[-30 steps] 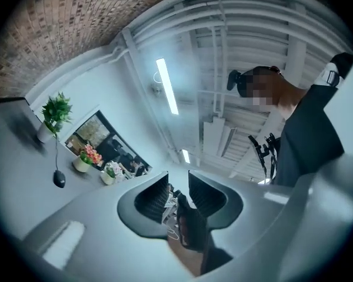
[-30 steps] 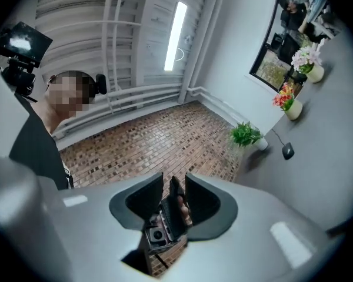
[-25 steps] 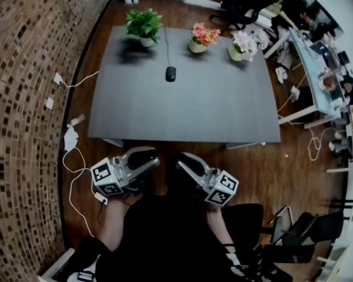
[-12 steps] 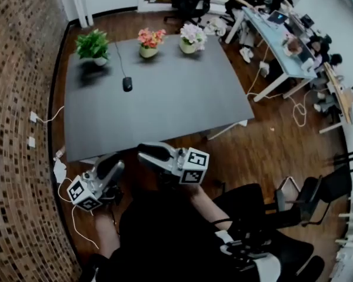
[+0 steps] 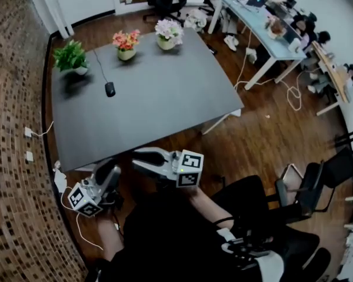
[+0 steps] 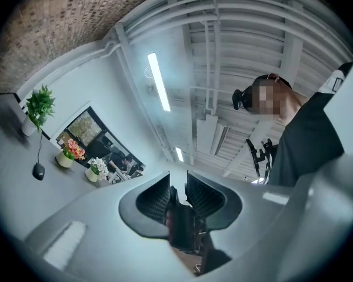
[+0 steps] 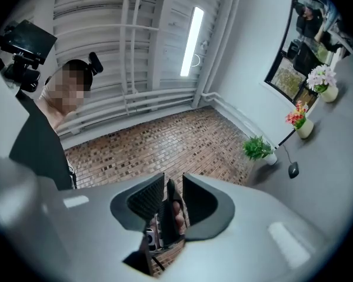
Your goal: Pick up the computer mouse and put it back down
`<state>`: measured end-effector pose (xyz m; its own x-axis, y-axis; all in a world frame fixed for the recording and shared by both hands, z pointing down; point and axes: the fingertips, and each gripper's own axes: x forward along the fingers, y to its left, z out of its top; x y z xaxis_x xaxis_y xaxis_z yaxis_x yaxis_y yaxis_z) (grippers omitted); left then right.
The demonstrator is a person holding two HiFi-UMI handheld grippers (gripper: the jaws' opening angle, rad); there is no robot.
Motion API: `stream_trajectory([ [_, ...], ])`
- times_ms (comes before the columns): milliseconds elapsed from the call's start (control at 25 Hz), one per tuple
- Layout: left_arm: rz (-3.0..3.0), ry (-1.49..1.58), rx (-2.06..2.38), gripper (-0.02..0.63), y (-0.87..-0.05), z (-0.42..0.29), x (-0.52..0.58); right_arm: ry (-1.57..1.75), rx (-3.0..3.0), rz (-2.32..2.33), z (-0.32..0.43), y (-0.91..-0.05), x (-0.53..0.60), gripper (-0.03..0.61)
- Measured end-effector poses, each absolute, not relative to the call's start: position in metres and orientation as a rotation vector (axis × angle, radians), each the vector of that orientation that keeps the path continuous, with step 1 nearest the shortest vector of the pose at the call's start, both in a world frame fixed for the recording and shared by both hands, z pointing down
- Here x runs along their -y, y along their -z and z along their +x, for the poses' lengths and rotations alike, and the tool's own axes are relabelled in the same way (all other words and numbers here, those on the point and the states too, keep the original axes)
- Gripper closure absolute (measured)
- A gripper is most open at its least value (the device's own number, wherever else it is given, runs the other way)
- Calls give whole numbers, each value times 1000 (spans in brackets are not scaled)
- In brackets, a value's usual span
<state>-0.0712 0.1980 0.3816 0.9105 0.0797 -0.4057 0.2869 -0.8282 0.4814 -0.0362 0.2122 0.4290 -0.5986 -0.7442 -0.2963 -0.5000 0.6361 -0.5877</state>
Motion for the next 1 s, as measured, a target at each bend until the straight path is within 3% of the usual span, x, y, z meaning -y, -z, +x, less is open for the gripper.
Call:
stream_trajectory([
  [200,2494,443,-216,518,-432,-83,-200,596,-2311,-1022,-29,-430,-214,577],
  [680,2509,486,-233,520,-400,-84,-195,584,-2335,-974,-40,-432,-203,578],
  [1000,2575,341,-193,530,-396,-76,-192,542,-2366,-967,-44,-418,-199,578],
])
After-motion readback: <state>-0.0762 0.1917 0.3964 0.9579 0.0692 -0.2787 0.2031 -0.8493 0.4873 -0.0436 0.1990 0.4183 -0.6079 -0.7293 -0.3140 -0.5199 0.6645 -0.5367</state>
